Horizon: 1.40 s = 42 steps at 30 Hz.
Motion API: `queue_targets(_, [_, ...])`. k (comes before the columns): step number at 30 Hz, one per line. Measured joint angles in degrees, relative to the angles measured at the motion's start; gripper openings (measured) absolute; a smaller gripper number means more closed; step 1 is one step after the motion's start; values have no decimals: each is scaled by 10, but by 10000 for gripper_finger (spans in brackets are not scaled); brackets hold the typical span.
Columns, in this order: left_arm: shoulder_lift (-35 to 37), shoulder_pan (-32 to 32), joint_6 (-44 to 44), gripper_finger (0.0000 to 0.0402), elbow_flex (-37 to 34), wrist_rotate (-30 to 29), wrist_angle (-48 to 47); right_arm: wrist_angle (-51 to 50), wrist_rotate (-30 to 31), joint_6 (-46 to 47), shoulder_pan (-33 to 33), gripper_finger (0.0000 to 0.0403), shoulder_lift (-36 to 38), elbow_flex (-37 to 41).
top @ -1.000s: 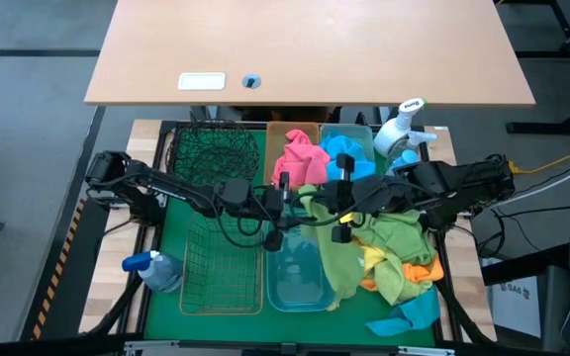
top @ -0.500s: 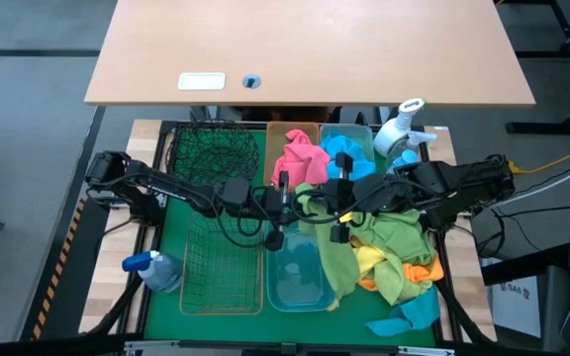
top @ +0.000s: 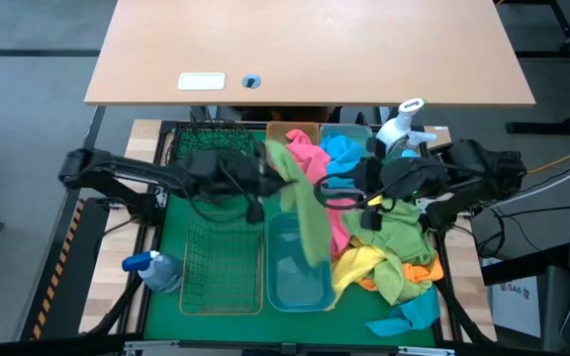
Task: Sort microfiber towel by color & place in baskets
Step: Put the green towel into the black basket
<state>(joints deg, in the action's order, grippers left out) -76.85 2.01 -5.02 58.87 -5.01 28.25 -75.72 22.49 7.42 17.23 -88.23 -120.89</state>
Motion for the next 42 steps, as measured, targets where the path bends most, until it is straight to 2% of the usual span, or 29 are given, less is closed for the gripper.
queue_targets(5, [89, -48, -1, 4, 0, 0, -18, -98, 0, 15, 0, 163, 4, 8])
queue_targets(9, [162, -92, 0, 4, 1, -4, -69, -112, -1, 43, 0, 159, 7, 47])
queue_targets(18, [288, -164, 0, 4, 1, -60, -265, -110, -8, 94, 0, 159, 11, 181])
queue_targets(22, [319, -184, 8, 4, 1, -90, -365, -109, -45, 124, 0, 159, 11, 250])
queue_targets(27, [322, -203, 52, 4, 1, -110, -519, -97, -90, 172, 0, 159, 11, 329])
queue_targets(32, [287, -217, 96, 4, 0, -111, -640, -84, -116, 199, 0, 159, 11, 396])
queue_targets(35, [257, -223, 108, 10, 0, -120, -664, -79, -117, 200, 0, 159, 11, 426])
queue_targets(42, [183, -227, 107, 26, 0, -206, -665, -80, -117, 200, 0, 159, 12, 469])
